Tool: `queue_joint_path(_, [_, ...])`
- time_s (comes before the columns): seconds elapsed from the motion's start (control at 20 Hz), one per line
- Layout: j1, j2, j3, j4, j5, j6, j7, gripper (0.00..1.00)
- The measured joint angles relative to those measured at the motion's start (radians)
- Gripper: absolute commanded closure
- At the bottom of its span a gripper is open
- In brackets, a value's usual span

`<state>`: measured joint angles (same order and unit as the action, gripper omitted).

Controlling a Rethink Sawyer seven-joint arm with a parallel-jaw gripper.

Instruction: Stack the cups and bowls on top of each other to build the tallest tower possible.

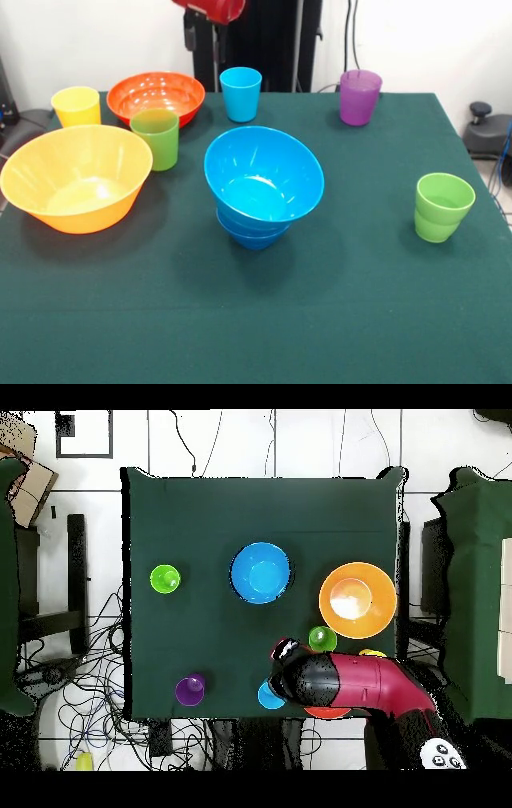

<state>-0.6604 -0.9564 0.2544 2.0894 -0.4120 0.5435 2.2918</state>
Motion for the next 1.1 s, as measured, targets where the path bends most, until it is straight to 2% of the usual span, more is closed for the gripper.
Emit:
queue_joint_path(0.4, [-0.001,0.109,-0.014,0.000,-0.090,-0.113,0.000,0.00])
queue_joint_path(0.6, [-0.005,0.141,-0.015,0.000,-0.104,-0.127,0.000,0.00])
queue_joint_path(1.1, [-0.029,0.148,-0.016,0.014,-0.109,-0.131,0.000,0.00])
